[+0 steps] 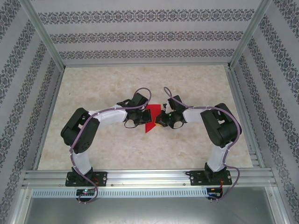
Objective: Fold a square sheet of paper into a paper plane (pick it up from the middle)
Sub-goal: Third fold the triangle at the center of the table.
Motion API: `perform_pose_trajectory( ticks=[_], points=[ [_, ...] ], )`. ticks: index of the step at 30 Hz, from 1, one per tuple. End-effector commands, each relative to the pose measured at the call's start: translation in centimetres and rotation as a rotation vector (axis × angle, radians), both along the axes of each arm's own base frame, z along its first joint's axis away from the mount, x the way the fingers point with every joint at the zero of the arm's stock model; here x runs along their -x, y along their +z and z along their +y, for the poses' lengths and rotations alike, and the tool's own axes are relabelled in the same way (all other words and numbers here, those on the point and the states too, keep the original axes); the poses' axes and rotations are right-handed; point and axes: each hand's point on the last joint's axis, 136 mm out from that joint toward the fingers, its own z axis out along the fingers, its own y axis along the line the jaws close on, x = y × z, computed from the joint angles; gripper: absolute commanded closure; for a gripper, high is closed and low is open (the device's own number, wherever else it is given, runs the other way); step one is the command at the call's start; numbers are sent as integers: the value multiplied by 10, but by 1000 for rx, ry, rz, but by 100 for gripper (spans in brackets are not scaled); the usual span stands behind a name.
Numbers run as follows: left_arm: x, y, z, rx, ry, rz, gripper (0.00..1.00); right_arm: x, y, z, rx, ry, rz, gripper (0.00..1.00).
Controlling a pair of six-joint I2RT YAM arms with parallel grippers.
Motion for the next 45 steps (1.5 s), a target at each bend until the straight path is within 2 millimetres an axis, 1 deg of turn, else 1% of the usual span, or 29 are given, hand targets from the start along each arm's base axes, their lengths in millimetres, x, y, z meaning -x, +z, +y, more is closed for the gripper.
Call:
perform_pose_trajectory(
  ticks=[1,3,7,9,12,14,17,19,28,34,39,45],
  points=[
    [-1,-6,3,-62,-13,-9,90,-10,5,1,-4,9,-37,100],
    [-1,-4,10,-85,1,-25,85,-10,6,1,-5,9,-37,100],
    [-1,0,14,-101,-4,-42,70,-10,5,1,-4,9,-37,100],
    [0,-2,13,-100,-10,-38,66,-9,4,0,-3,10,-35,100],
    [0,-7,9,-86,-14,-24,65,-10,5,1,-4,10,-38,100],
    [0,-9,6,-68,-20,-19,66,-10,6,1,-5,10,-40,100],
    [-2,-10,2,-58,-24,-17,72,-10,7,1,-7,11,-40,100],
    [-2,-15,2,-65,-24,-7,76,-10,8,1,-9,11,-42,100],
    [-2,-22,13,-124,0,-8,93,-14,22,4,-35,16,-78,100],
    [-2,-26,18,-150,11,-7,98,-15,28,5,-52,22,-97,100],
    [-1,-29,21,-158,19,-5,99,-16,35,7,-70,24,-119,99],
    [-1,-30,21,-161,25,-3,100,-16,31,8,-69,29,-108,98]
  ],
)
